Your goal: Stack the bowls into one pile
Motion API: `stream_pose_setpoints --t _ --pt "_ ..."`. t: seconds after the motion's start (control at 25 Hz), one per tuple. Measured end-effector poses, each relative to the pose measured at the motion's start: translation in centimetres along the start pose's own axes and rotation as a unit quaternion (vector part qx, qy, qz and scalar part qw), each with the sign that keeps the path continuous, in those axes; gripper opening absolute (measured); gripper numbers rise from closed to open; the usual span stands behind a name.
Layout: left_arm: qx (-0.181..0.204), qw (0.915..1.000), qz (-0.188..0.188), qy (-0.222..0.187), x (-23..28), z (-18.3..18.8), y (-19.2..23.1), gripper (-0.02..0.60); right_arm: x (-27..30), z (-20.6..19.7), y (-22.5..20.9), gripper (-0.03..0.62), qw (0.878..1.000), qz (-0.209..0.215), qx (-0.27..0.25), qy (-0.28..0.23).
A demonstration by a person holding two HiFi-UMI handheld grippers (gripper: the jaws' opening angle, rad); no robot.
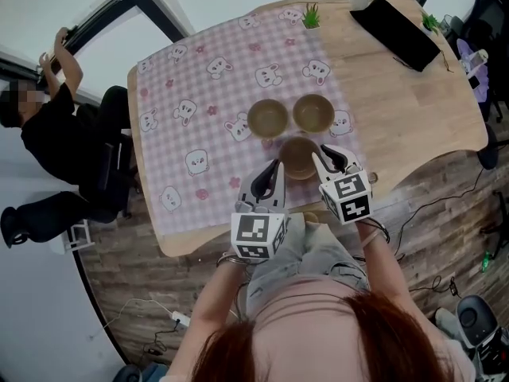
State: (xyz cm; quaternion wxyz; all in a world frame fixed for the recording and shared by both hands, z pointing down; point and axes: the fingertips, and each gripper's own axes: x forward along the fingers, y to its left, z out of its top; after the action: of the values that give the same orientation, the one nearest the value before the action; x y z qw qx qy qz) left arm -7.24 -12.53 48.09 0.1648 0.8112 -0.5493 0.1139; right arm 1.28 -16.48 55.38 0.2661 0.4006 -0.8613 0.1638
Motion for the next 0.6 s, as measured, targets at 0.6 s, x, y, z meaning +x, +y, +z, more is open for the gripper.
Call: stream_pose_setpoints --t 0.6 --pt "-0.014 0.9995 -0.014 0.025 3.1 -1.5 3.5 0.015 4.1 -2.9 -1.0 0.089 0.998 -0.010 0.031 0.054"
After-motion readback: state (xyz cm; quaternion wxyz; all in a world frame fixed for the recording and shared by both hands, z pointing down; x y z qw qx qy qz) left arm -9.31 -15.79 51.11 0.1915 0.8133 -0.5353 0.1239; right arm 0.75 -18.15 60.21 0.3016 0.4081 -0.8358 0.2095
